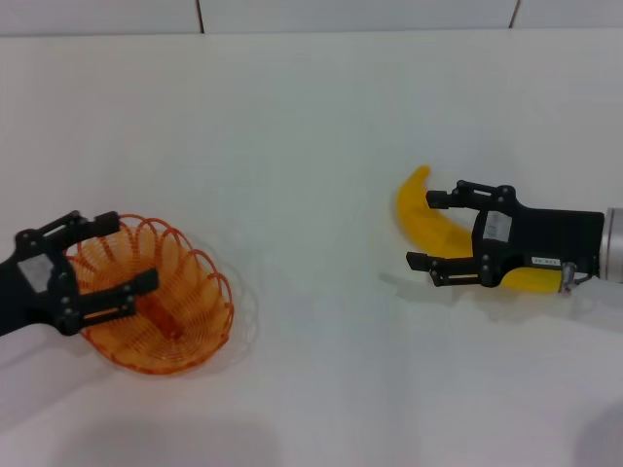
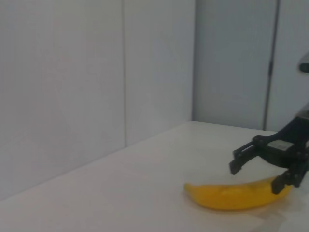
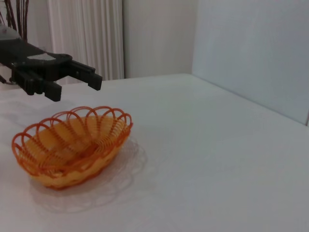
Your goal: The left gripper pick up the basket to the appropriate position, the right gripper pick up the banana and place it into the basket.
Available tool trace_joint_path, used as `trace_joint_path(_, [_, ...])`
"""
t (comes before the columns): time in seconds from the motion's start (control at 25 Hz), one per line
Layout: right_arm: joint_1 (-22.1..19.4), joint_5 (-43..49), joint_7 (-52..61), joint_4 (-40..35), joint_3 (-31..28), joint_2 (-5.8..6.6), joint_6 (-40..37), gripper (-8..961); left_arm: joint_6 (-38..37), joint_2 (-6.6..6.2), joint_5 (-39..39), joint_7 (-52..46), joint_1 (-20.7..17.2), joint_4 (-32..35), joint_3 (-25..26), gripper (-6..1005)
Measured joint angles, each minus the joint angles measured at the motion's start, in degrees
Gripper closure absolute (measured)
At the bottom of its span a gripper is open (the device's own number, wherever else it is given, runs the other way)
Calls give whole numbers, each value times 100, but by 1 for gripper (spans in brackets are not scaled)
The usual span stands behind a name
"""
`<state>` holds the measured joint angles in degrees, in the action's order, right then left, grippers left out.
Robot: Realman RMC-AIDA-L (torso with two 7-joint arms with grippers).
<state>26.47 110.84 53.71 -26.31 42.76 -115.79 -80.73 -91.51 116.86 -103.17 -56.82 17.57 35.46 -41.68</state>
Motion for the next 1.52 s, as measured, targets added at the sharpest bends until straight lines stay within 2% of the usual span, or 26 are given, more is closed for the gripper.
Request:
trace_joint_path(0.08, [5,5,12,1,21,-5,35,63,4,-6,-82,35,94,-87,-23,123])
trace_joint_path(0.44, [7,-22,19,4,22,-4,40,62,2,-12,-79,31,96,-106,-12,127])
trace_joint_path(0.56, [7,-24,31,4,22,-4,40,62,11,-34,-34,-473,173,45,103,128])
trace_joint_path(0.72, [7,-23,68,3,20,9,40,62,118,-177,-318,-2235,464,966,214,130])
trace_joint_path(0.76, [7,-27,69,4,19,14,40,63,118,-177,-318,-2235,464,966,214,130])
trace_joint_path(0.84, [7,-30,69,4,17,20,40,63,93,-319,-741,-3012,739,1546,186,131])
trace_joint_path(0.88, [7,-30,69,4,15,24,40,63,-23,-454,-1216,-3439,1039,1866,138,131])
trace_joint_path(0.96, [7,-29,70,4,15,29,40,63,-356,-580,-1942,-3600,1465,2006,112,132])
trace_joint_path(1.04, [7,-29,74,-1,17,33,38,63,-465,-612,-2176,-3591,1594,2023,114,133])
trace_joint_path(1.08, [18,-24,87,-4,18,35,35,63,-675,-666,-2827,-3506,1965,2090,115,133])
trace_joint_path(1.12, [38,-20,102,-7,19,35,30,63,-675,-666,-2827,-3506,1965,2090,115,134])
trace_joint_path(1.24, [125,19,243,0,26,35,29,63,-667,-624,-3545,-3294,2198,2163,107,135])
trace_joint_path(1.32, [157,35,294,1,28,30,30,62,-512,-427,-4228,-3081,2314,2187,107,136])
trace_joint_path(1.44, [169,32,297,-5,29,15,30,62,-126,-104,-4796,-2909,2369,2216,93,137])
trace_joint_path(1.52, [171,15,303,-8,31,7,32,62,126,-8,-4931,-2820,2382,2164,-27,138])
